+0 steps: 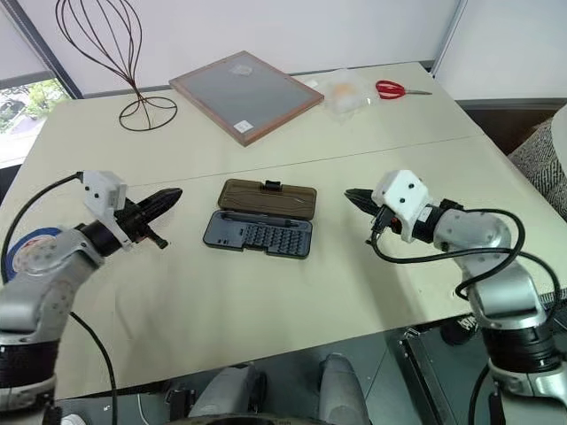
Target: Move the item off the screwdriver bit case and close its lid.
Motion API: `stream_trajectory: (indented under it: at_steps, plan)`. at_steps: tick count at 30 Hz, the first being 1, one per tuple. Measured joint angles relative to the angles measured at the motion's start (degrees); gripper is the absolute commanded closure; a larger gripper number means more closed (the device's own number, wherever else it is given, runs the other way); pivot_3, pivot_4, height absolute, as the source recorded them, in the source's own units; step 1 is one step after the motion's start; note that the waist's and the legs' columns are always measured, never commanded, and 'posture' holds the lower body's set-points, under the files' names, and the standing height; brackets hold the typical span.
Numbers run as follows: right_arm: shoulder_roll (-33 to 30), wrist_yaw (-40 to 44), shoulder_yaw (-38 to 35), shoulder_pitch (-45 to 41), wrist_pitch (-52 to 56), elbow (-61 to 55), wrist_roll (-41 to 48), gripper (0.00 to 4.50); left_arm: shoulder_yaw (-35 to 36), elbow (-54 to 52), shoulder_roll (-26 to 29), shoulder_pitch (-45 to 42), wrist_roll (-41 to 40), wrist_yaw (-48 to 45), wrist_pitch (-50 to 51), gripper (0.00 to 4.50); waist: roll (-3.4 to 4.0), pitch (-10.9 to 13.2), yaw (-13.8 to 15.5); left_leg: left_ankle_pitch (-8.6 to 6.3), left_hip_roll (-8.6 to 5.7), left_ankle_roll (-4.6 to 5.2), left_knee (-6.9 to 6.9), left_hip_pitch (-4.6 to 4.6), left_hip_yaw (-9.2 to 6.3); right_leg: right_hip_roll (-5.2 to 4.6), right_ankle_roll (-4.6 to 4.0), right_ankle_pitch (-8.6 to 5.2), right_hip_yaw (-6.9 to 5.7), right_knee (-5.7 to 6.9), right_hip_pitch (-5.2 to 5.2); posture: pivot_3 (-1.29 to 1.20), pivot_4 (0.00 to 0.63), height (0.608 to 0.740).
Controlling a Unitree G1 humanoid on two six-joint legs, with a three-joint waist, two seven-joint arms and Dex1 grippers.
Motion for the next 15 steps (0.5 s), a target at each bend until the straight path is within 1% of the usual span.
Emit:
stream_trajectory:
  at_steps: [2,5,15]
  plan:
    - [0.0,0.5,0.1,-0.2,0.3,0.0,0.2,4.44,0.0,0.0,0.2,0.0,-0.4,-0.5,0.6,4.5,-0.02,0.0,0.1,0.0,0.0,0.0,0.01,-0.01,0.0,0.0,0.0,0.0,0.0,0.0,0.0,0.0,0.15,0.74]
    - [-0.3,2.4,1.3,-2.1,1.7,-0.1,1.4,4.44,-1.1,-0.9,2.0,-0.1,-0.8,-2.1,3.0,4.5,-0.03,0.0,0.0,0.0,0.01,-0.01,0.02,-0.02,0.0,0.0,0.0,0.0,0.01,0.02,-0.02,0.0,0.15,0.74]
    - [-0.1,2.6,2.2,-3.6,1.8,-0.2,1.5,4.44,-1.2,-1.3,1.7,-1.4,-2.0,-2.0,5.7,4.5,-0.03,0.0,0.1,0.0,0.01,-0.01,0.02,-0.03,-0.01,-0.01,0.0,0.0,0.01,0.02,-0.04,0.0,0.15,0.74]
